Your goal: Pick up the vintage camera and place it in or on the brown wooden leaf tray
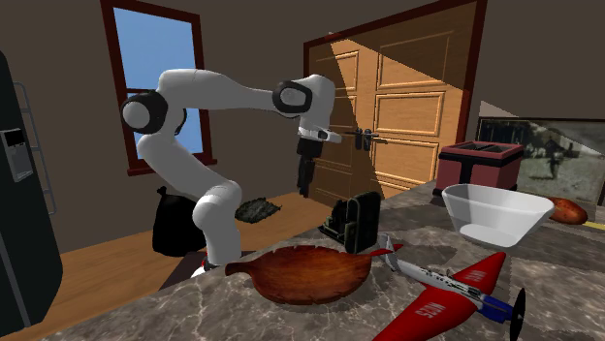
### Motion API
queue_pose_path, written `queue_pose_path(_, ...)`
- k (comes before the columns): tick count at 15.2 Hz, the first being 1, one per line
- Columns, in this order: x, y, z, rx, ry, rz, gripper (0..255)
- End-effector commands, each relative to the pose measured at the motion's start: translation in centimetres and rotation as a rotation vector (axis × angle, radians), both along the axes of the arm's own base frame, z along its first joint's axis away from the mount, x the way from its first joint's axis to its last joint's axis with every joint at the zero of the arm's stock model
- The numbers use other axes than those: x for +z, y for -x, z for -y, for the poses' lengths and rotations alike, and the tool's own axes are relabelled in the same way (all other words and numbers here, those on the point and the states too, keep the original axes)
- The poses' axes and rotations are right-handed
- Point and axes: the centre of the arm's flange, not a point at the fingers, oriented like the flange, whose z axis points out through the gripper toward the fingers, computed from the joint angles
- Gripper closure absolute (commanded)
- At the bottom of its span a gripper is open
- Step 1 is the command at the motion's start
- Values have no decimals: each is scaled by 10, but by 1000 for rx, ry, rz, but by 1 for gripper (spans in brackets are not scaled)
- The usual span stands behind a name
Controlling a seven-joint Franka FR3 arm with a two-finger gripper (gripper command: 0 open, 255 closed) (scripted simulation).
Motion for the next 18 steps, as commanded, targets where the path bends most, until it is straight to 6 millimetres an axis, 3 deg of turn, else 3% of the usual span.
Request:
queue_pose_path(1, 0, 0, 0, 0, 0, 0, 0)
queue_pose_path(8, 25, -56, 80, -326, -54, 60, 0)
queue_pose_path(15, 48, -81, 173, -644, -107, 118, 0)
queue_pose_path(18, 32, -80, 171, -644, -107, 118, 0)
